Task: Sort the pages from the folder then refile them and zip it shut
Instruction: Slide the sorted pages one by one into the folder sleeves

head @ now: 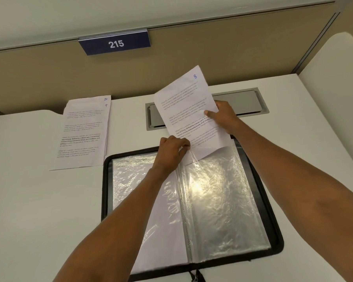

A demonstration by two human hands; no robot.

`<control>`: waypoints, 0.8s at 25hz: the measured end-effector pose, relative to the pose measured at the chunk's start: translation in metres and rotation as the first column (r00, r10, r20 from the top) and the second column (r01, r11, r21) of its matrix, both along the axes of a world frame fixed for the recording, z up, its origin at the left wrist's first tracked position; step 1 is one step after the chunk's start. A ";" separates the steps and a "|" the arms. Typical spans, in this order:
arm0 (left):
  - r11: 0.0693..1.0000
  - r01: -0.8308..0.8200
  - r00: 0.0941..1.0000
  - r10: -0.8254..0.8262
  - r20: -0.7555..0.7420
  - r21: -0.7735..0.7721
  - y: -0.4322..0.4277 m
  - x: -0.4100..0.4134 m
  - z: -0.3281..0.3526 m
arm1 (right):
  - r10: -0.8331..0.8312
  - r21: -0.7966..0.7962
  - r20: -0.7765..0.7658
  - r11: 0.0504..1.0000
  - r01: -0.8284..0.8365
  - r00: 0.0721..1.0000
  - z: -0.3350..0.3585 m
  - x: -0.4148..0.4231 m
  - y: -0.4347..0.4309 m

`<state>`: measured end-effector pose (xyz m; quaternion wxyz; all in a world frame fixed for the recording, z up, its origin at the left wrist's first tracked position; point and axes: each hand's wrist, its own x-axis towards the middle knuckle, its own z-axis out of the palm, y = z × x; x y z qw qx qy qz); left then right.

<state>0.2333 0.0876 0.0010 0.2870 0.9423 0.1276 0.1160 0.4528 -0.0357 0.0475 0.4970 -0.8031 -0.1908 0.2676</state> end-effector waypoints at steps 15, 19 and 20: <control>0.993 0.119 0.976 -0.120 -0.179 -0.013 -0.057 0.035 0.011 | 0.160 -0.208 -0.286 0.952 -0.224 0.945 0.004 0.002 -0.022; 0.980 0.146 0.982 -0.161 -0.103 -0.138 -0.085 0.048 0.015 | 0.086 -0.194 -0.272 0.971 -0.142 0.958 0.007 -0.005 -0.020; 0.978 0.123 0.986 -0.140 -0.095 -0.167 -0.089 0.050 0.015 | 0.077 -0.191 -0.275 0.973 -0.132 0.959 0.007 -0.007 -0.020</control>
